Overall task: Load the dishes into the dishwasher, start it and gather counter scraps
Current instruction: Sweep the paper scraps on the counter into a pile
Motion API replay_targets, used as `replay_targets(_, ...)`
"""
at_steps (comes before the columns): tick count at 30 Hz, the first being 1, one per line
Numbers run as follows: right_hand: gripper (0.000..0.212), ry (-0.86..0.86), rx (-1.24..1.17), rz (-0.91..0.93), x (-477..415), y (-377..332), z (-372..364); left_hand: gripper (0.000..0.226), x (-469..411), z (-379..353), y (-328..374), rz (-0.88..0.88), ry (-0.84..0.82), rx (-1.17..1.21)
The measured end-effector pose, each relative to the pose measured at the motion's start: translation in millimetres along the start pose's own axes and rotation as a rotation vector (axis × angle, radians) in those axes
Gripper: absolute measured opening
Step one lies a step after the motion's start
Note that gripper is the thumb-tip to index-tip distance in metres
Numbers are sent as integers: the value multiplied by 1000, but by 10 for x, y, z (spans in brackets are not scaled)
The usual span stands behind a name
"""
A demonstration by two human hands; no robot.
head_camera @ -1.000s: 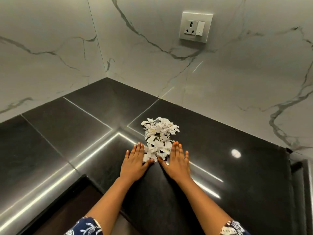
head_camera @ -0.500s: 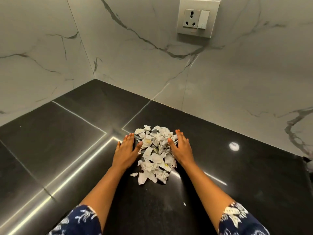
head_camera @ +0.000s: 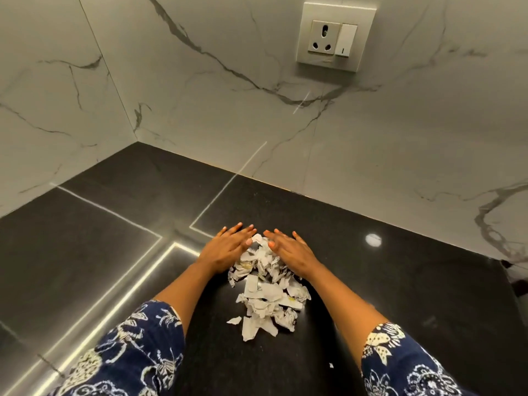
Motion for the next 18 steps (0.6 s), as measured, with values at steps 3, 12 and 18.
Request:
replay_targets(3, 49, -4, -21, 7, 280, -43, -115, 102, 182, -93, 163, -36, -20, 20)
replay_targets(12, 54, -35, -181, 7, 1088, -1, -280, 106, 776, -296, 538, -22, 25, 149)
replay_targets(18, 93, -29, -303, -28, 1549, 52, -267, 106, 1088, -372, 772, -42, 44, 184)
Point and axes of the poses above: each hand's wrist, its own x-axis away from the middle knuckle, its own z-axis out of the back of the hand, y = z × x, the point moved 10 cm from there along -x, towards the middle knuckle, and after that the axes turned 5 degrees about -z, right-handed, at the moved point
